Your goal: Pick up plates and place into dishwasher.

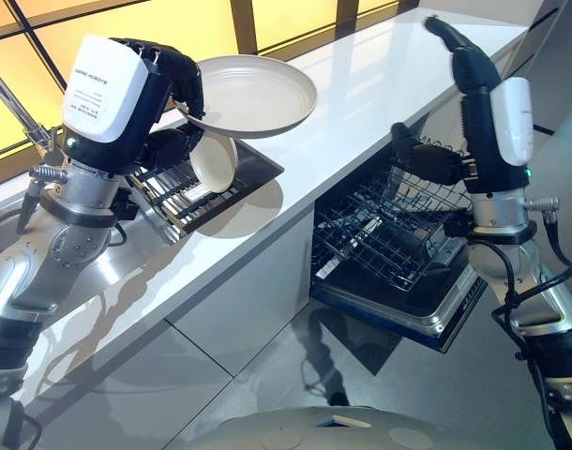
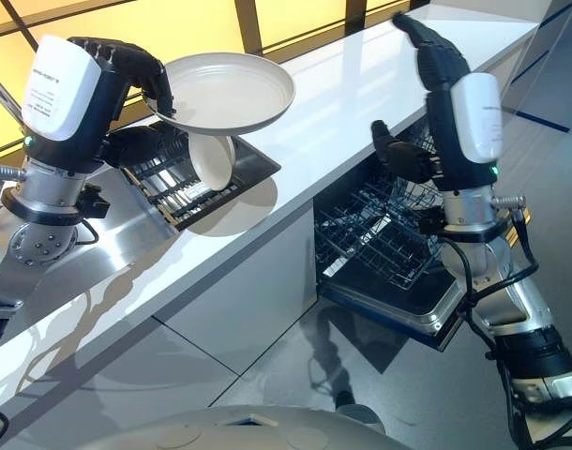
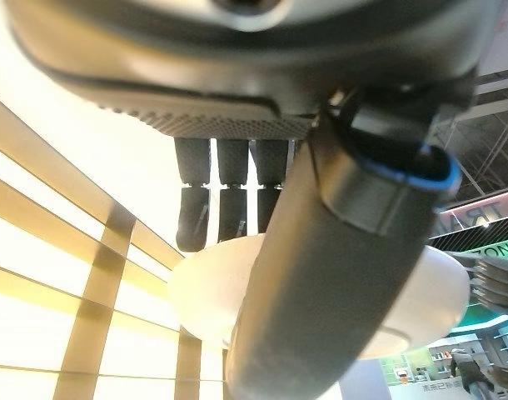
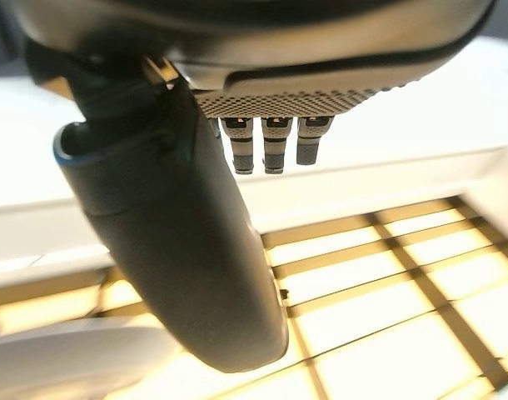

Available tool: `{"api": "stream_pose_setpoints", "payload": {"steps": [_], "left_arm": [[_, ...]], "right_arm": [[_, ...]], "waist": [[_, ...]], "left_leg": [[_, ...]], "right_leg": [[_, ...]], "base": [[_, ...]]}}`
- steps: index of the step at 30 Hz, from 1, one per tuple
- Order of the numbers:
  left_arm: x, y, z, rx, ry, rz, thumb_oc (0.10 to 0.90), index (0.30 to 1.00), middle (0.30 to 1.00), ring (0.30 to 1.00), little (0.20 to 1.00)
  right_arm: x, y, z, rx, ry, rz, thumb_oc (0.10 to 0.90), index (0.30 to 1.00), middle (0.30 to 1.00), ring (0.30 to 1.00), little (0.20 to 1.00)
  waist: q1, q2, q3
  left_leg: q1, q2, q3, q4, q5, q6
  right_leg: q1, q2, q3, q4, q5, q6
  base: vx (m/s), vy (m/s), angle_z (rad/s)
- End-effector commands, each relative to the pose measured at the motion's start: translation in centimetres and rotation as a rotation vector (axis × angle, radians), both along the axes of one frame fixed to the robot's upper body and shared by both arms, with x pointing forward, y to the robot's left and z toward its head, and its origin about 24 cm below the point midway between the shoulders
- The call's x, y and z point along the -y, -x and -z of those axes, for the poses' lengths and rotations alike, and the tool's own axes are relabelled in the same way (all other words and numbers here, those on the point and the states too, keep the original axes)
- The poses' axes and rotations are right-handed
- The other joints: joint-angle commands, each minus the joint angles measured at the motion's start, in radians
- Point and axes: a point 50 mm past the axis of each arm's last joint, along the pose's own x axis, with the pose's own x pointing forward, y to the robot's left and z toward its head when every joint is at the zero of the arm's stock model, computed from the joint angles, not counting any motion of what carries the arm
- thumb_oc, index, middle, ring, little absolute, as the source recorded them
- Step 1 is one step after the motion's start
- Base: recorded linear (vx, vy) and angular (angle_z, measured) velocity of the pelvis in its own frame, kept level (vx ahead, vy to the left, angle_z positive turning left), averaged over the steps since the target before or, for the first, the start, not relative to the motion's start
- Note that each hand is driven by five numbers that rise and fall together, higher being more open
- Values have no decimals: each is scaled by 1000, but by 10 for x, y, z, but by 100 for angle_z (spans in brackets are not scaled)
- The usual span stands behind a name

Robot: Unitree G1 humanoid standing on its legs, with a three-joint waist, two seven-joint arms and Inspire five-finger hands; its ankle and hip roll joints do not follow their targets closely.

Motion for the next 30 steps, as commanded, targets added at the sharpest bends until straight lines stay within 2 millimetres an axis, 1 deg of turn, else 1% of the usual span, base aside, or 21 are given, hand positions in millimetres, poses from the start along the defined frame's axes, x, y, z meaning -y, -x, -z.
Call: {"api": "stream_pose_setpoints", "payload": {"steps": [1,6,8,11,16,19,21,22,23,25,27,30], "left_arm": [[18,8,-61,200,71,153,100,300,300,300,200],[36,9,-63,142,74,272,100,300,300,300,200],[42,9,-65,123,67,314,100,300,300,300,200],[49,10,-70,102,66,366,100,300,300,300,200],[59,11,-72,21,93,462,100,300,300,300,200],[65,9,-67,-86,114,522,100,300,300,300,200],[71,6,-62,-172,135,578,100,300,300,300,200],[72,6,-61,-192,139,594,100,300,300,300,200],[74,6,-60,-220,152,622,100,300,300,300,200],[79,7,-60,-233,167,672,100,300,300,300,200],[81,9,-63,-208,178,701,100,300,300,300,200],[83,14,-66,-171,186,732,103,302,302,302,203]], "right_arm": [[-18,-1,-49,209,108,-72,800,900,900,900,900],[-34,-3,-61,244,224,-102,800,900,900,900,900],[-41,-5,-65,224,281,-118,800,900,900,900,900],[-49,-7,-65,195,354,-142,800,900,900,900,900],[-59,-6,-69,209,375,-165,800,900,900,900,900],[-65,-7,-69,233,353,-176,800,900,900,900,900],[-70,-8,-68,218,343,-189,800,900,900,900,900],[-71,-8,-68,207,344,-192,440,592,592,592,540],[-73,-10,-67,182,335,-200,100,300,300,300,200],[-75,-15,-65,143,306,-210,100,300,300,300,200],[-74,-19,-62,119,286,-209,100,300,300,300,200],[-73,-20,-58,103,276,-203,100,300,300,300,200]], "waist": [[9,-40,-64],[15,-44,-66],[17,-47,-69],[17,-48,-72],[20,-48,-71],[21,-47,-68],[23,-45,-66],[23,-45,-67],[23,-45,-66],[23,-43,-66],[25,-44,-66],[25,-45,-63]], "left_leg": [[-47,-99,-28,12,-94,57],[-49,-102,-39,13,-94,56],[-51,-101,-39,14,-93,54],[-51,-101,-40,13,-92,53],[-53,-100,-39,13,-91,52],[-51,-101,-41,14,-92,52],[-50,-101,-41,14,-93,52],[-49,-101,-41,14,-93,52],[-49,-100,-40,14,-93,52],[-49,-100,-38,15,-91,51],[-47,-100,-39,14,-91,52],[-48,-100,-41,14,-91,53]], "right_leg": [[20,25,-30,19,-96,53],[19,25,-31,20,-97,53],[20,25,-32,19,-97,54],[21,25,-33,18,-97,55],[22,24,-33,15,-96,56],[24,26,-30,14,-95,55],[25,26,-30,14,-95,56],[25,26,-30,14,-95,57],[26,26,-30,13,-95,57],[27,25,-31,14,-96,57],[30,25,-32,14,-97,56],[30,24,-33,15,-98,56]], "base": [[-18,-17,5],[-11,-12,3],[0,0,0],[0,0,0],[-3,-3,1],[-8,-12,4],[0,0,0],[0,0,0],[0,0,0],[0,0,0],[0,0,0],[0,0,0]]}}
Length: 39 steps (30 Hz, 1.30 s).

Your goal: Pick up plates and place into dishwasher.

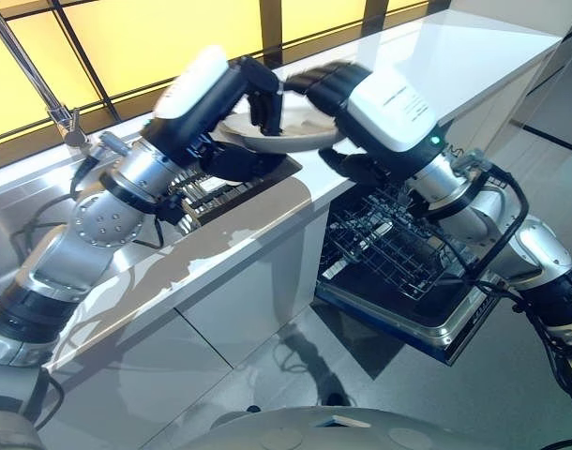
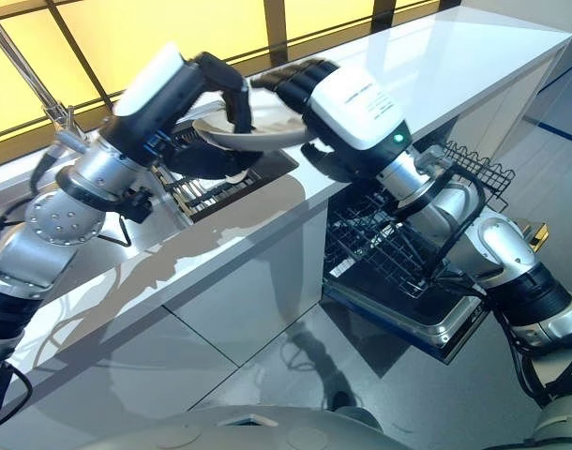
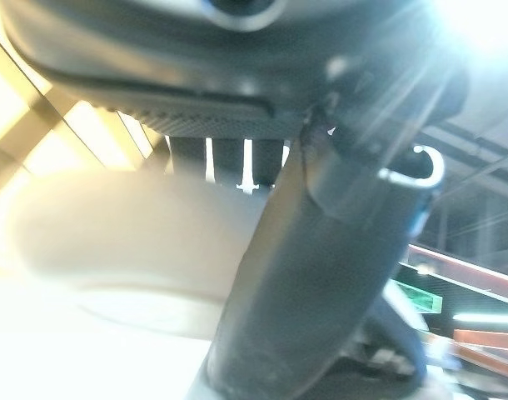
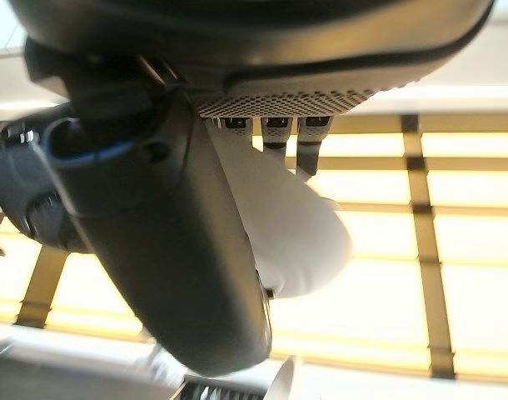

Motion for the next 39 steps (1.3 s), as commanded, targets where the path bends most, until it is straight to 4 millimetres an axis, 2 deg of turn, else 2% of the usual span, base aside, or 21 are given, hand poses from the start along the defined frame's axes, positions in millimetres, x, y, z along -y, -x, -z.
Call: {"api": "stream_pose_setpoints", "payload": {"steps": [1,10,12,14,16,17,18,20,24,29,35,39], "left_arm": [[17,23,-63,282,178,200,119,316,316,316,219],[7,25,-62,330,193,155,193,380,380,380,293],[5,26,-62,326,203,148,289,462,462,462,389],[1,25,-60,328,214,135,325,493,493,493,425],[-2,25,-59,327,224,124,399,556,556,556,499],[-3,25,-59,326,226,119,446,596,596,596,546],[-7,23,-57,319,236,88,800,900,900,900,900],[-12,20,-55,310,235,51,800,900,900,900,900],[-30,13,-52,304,264,-67,800,900,900,900,900],[-61,8,-43,312,311,-238,800,900,900,900,900],[-97,8,-36,340,312,-461,800,900,900,900,900],[-123,7,-27,344,302,-618,800,900,900,900,900]], "right_arm": [[-8,-1,-49,153,-125,-49,100,300,300,300,200],[4,0,-43,105,-139,-26,100,300,300,300,200],[7,-1,-43,116,-148,-8,100,300,300,300,200],[13,-1,-43,143,-166,20,100,300,300,300,200],[19,-2,-44,170,-181,49,100,300,300,300,200],[21,-2,-44,179,-186,58,100,300,300,300,200],[29,-4,-47,231,-210,108,100,300,300,300,200],[40,-5,-50,292,-240,160,100,300,300,300,200],[74,-4,-63,459,-385,280,100,300,300,300,200],[111,10,-69,631,-570,374,100,300,300,300,200],[148,22,-71,700,-617,547,100,300,300,300,200],[193,28,-59,657,-708,759,100,300,300,300,200]], "waist": [[-2,-18,-73],[4,-20,-75],[7,-21,-74],[8,-20,-75],[10,-20,-74],[11,-20,-74],[13,-19,-72],[14,-19,-71],[16,-17,-70],[21,-15,-68],[23,-15,-70],[18,-15,-69]], "left_leg": [[-40,-95,-14,9,-94,49],[-40,-96,-23,6,-95,48],[-40,-95,-24,6,-94,46],[-39,-94,-24,5,-94,45],[-40,-95,-25,4,-93,44],[-40,-95,-26,4,-93,44],[-41,-93,-26,5,-93,43],[-40,-93,-28,4,-92,43],[-41,-93,-34,4,-92,43],[-42,-94,-45,5,-92,43],[-44,-95,-49,7,-91,43],[-43,-93,-42,6,-90,41]], "right_leg": [[27,31,-10,14,-97,55],[28,28,-19,12,-100,56],[29,28,-23,11,-99,56],[30,27,-27,9,-98,57],[30,27,-29,9,-98,57],[30,27,-30,9,-98,57],[30,26,-32,9,-97,57],[30,27,-34,9,-97,57],[32,29,-34,8,-97,56],[34,29,-41,8,-99,58],[35,27,-46,8,-102,56],[37,26,-49,10,-105,56]], "base": [[0,0,0],[1,3,2],[7,5,5],[3,2,2],[1,1,2],[0,0,0],[0,0,0],[3,2,6],[12,-1,5],[29,-6,5],[17,0,2],[25,12,5]]}}
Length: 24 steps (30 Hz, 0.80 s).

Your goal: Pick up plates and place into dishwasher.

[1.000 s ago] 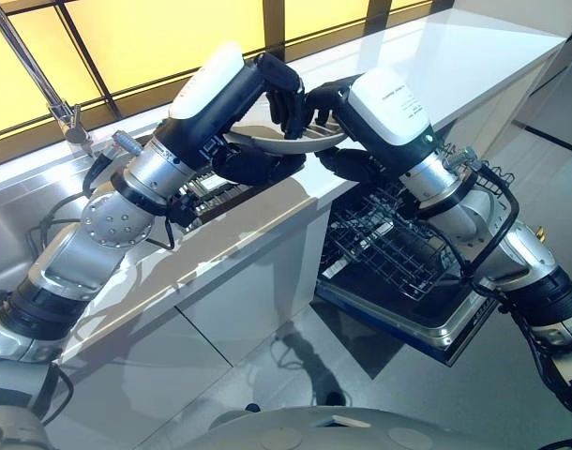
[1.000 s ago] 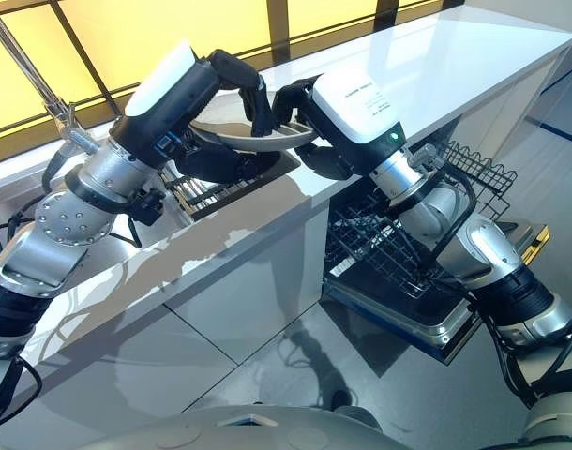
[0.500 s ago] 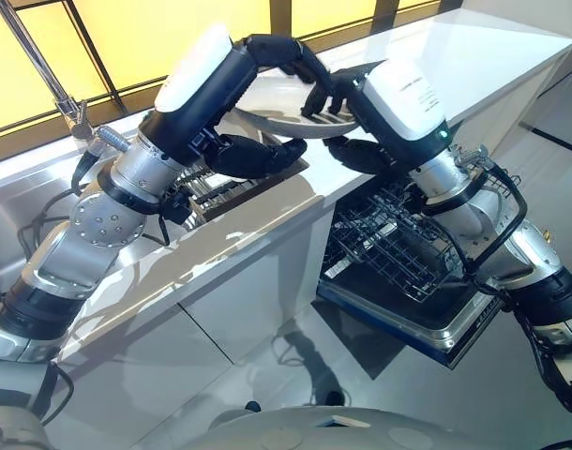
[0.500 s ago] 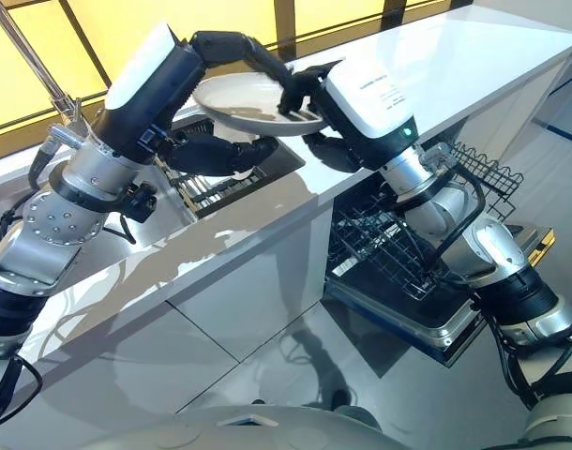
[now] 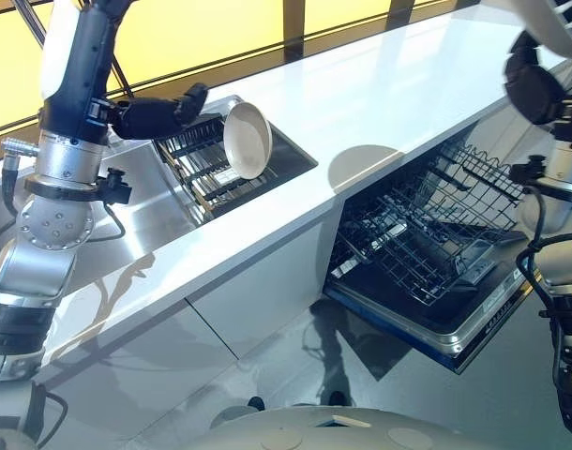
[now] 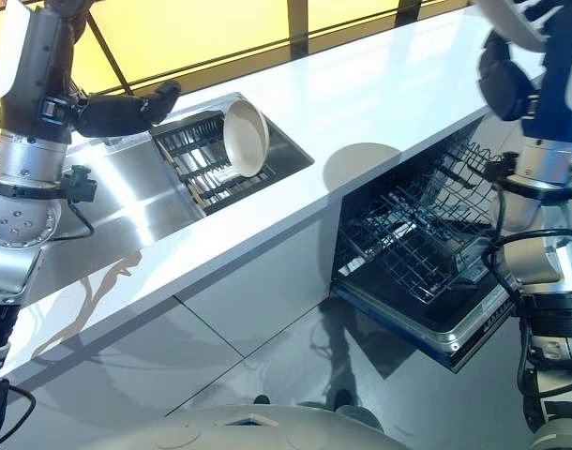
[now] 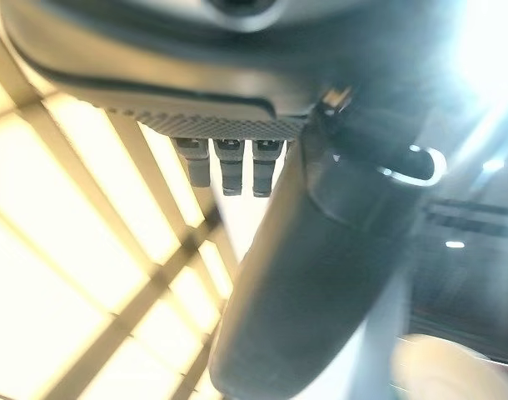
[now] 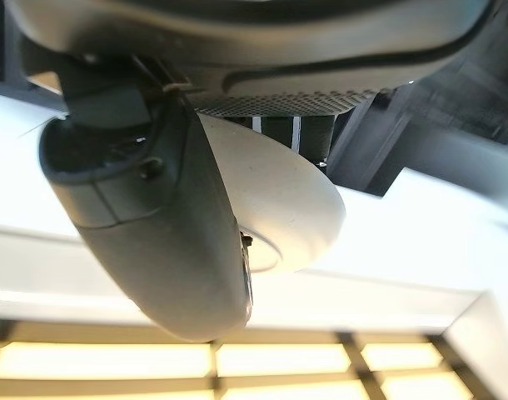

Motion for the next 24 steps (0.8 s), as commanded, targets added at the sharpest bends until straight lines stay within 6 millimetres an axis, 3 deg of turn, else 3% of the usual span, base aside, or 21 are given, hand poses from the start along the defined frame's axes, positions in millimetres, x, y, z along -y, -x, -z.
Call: {"api": "stream_pose_setpoints", "payload": {"steps": [1,4,7,11,16,24], "left_arm": [[-30,10,-27,160,-7,-172,800,900,900,900,900],[-48,10,-16,106,23,-253,800,900,900,900,900],[-57,10,-6,56,50,-296,800,900,900,900,900],[-64,6,3,17,54,-328,800,900,900,900,900],[-62,-1,5,-11,48,-333,800,900,900,900,900],[-63,-3,0,-57,21,-335,800,900,900,900,900]], "right_arm": [[49,15,-21,84,-166,138,100,300,300,300,200],[80,20,10,-17,-463,111,100,300,300,300,200],[86,19,47,-163,-708,-10,100,300,300,300,200],[97,17,81,-315,-829,54,100,300,300,300,200],[121,25,97,-385,-819,289,100,300,300,300,200],[130,26,105,-610,-709,402,100,300,300,300,200]], "waist": [[-6,-22,-83],[-9,-20,-78],[-10,-19,-73],[-10,-21,-69],[0,-24,-62],[14,-29,-35]], "left_leg": [[-27,-89,12,10,-99,38],[-26,-86,17,8,-97,35],[-23,-85,17,7,-95,36],[-20,-83,25,7,-94,34],[-17,-79,27,6,-95,31],[-18,-71,14,15,-89,37]], "right_leg": [[23,34,-7,13,-94,45],[23,31,-11,15,-93,47],[26,27,-16,16,-92,45],[27,25,-22,20,-95,42],[29,23,-37,33,-103,41],[2,7,-64,132,-147,41]], "base": [[27,10,5],[33,10,12],[51,7,7],[62,2,-4],[79,-17,3],[86,-73,9]]}}
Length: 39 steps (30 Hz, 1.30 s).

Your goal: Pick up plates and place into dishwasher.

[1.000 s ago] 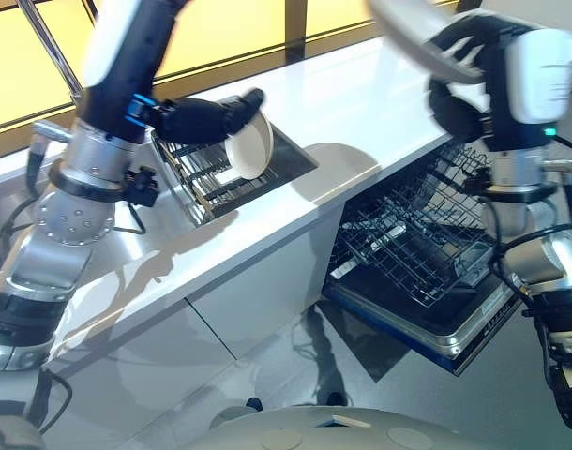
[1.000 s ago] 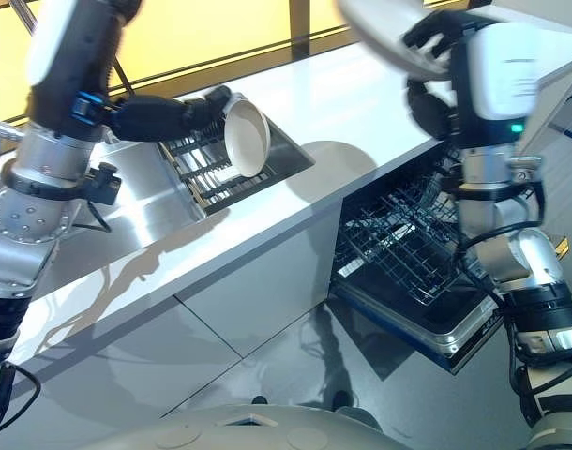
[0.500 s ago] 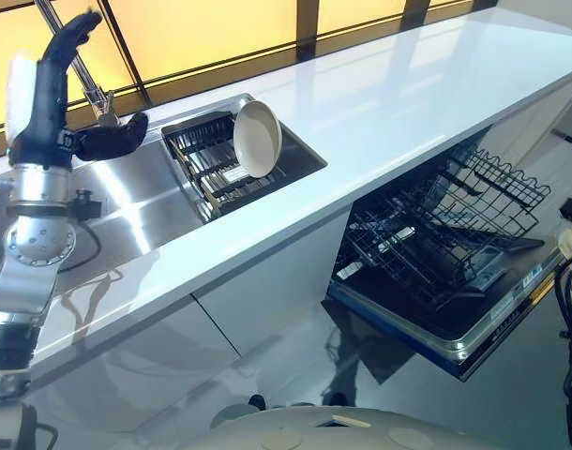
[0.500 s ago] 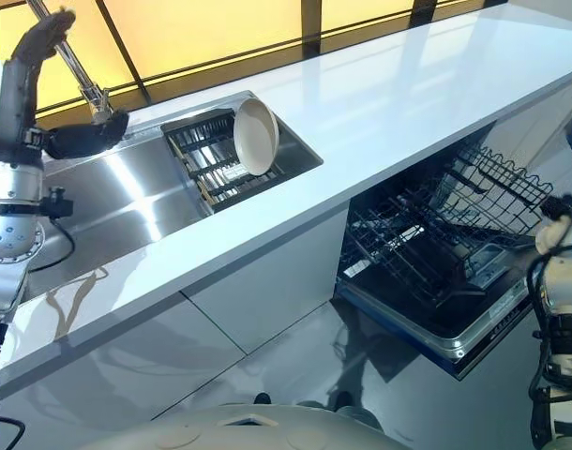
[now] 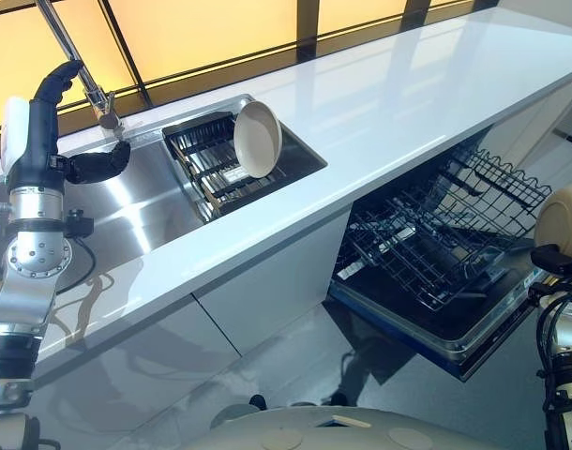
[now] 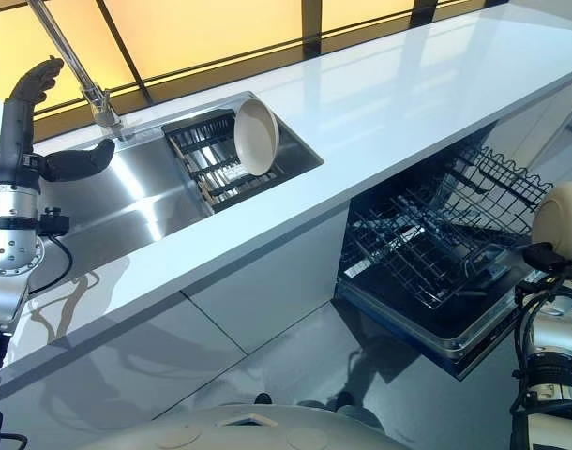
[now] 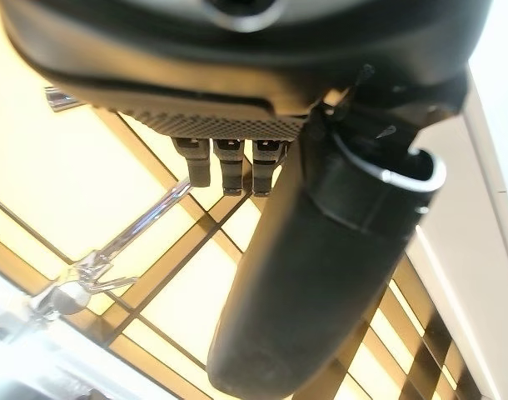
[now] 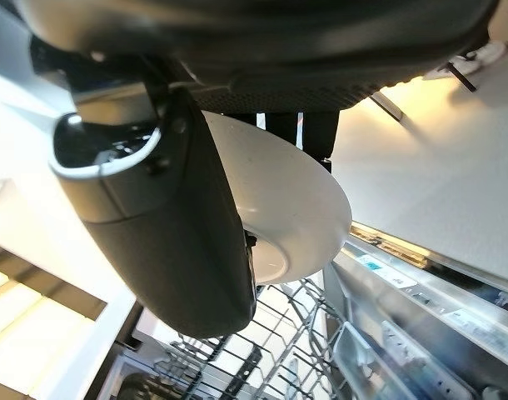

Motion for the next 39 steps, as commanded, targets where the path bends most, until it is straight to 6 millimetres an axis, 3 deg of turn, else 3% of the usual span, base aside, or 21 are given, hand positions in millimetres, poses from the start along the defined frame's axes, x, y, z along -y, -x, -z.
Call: {"api": "stream_pose_setpoints", "payload": {"steps": [1,9,17,27,32,39], "left_arm": [[2,-5,-61,172,-119,27,800,900,900,900,900],[1,-8,-69,138,-159,38,800,900,900,900,900],[9,-11,-75,167,-173,75,800,900,900,900,900],[23,-20,-98,267,-190,117,800,900,900,900,900],[32,-25,-107,290,-199,144,800,900,900,900,900],[41,-25,-109,294,-206,180,800,900,900,900,900]], "right_arm": [[16,-29,-88,48,348,-123,100,300,300,300,200],[19,-43,-113,-128,516,-236,100,300,300,300,200],[11,-63,-132,-201,578,-345,100,300,300,300,200],[9,-81,-114,-198,324,-274,100,300,300,300,200],[23,-73,-93,-250,122,-154,100,300,300,300,200],[36,-58,-82,-336,74,-60,100,300,300,300,200]], "waist": [[11,-19,-50],[35,-24,-10],[87,-17,69],[122,23,202],[128,47,239],[135,58,244]], "left_leg": [[-13,-69,44,18,-94,47],[-33,-52,11,57,-92,31],[-163,-35,-51,168,-64,-16],[-308,-38,-119,219,-16,-46],[-344,-42,-126,228,-8,-45],[-337,-43,-123,210,0,-43]], "right_leg": [[-21,10,-22,142,-140,34],[-21,20,-46,170,-163,16],[-51,27,-80,189,-175,-16],[-140,34,-104,229,-191,-47],[-191,26,-110,264,-197,-53],[-187,21,-111,257,-194,-51]], "base": [[120,-152,10],[118,-189,11],[3,-172,14],[-113,-108,15],[-91,-18,11],[4,3,2]]}}
